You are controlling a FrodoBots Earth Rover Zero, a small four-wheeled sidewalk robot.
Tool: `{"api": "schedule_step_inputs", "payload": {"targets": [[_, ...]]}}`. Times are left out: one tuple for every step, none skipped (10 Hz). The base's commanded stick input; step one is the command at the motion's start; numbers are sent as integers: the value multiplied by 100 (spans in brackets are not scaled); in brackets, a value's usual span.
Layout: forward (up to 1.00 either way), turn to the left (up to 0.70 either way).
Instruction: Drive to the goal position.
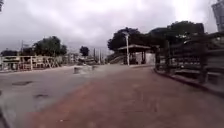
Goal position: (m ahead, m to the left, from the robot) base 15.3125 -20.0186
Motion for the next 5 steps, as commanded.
{"api": "schedule_step_inputs", "payload": {"targets": [[85, -30], [85, -11], [85, 0], [85, 0], [85, 0]]}}
